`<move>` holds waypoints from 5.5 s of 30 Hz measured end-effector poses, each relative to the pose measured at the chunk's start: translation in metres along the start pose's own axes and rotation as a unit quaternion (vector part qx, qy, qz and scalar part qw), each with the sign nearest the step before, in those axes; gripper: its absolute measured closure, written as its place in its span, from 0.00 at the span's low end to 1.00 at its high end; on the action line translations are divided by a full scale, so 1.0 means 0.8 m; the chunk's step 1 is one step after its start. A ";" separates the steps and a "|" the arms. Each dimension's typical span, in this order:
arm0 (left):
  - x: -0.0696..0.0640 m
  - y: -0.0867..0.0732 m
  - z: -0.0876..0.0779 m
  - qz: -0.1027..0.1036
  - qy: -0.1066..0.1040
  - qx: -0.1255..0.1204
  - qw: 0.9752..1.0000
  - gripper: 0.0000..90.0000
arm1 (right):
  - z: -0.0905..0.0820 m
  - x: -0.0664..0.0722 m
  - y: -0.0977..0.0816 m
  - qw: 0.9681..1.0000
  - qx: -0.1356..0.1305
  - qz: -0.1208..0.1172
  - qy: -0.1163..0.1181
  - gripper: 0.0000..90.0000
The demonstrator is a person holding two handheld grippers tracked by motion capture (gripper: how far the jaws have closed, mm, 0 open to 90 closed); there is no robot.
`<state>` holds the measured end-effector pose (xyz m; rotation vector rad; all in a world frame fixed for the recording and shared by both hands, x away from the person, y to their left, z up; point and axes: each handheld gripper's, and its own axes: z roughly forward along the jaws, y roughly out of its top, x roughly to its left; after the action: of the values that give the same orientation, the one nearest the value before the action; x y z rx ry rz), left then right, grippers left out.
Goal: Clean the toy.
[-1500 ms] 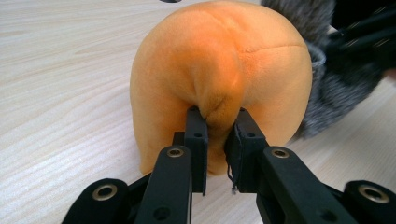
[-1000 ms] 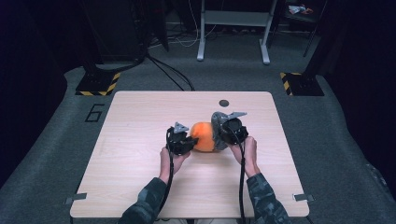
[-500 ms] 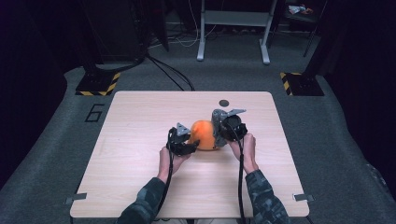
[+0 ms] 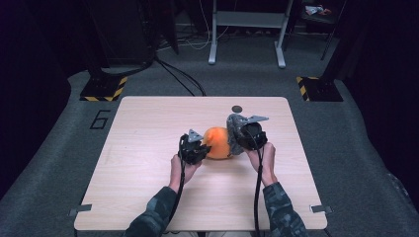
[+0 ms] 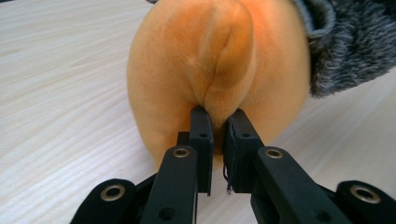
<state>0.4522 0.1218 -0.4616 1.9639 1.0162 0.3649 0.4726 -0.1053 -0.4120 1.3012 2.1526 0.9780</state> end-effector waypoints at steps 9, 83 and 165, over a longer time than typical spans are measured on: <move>-0.001 0.008 -0.005 -0.027 -0.017 0.003 0.999 0.92 | -0.020 0.022 0.016 0.999 -0.015 -0.026 0.025 0.83; 0.007 0.002 0.003 -0.023 -0.007 -0.003 1.000 0.90 | 0.010 0.034 0.020 0.998 0.015 -0.045 0.029 0.83; 0.014 0.014 -0.001 -0.015 -0.009 -0.033 0.999 0.93 | 0.012 -0.037 -0.017 0.999 0.004 0.033 0.008 0.84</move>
<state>0.4647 0.1277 -0.4532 1.8878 1.0077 0.3587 0.4850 -0.1324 -0.4283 1.3803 2.1410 1.0098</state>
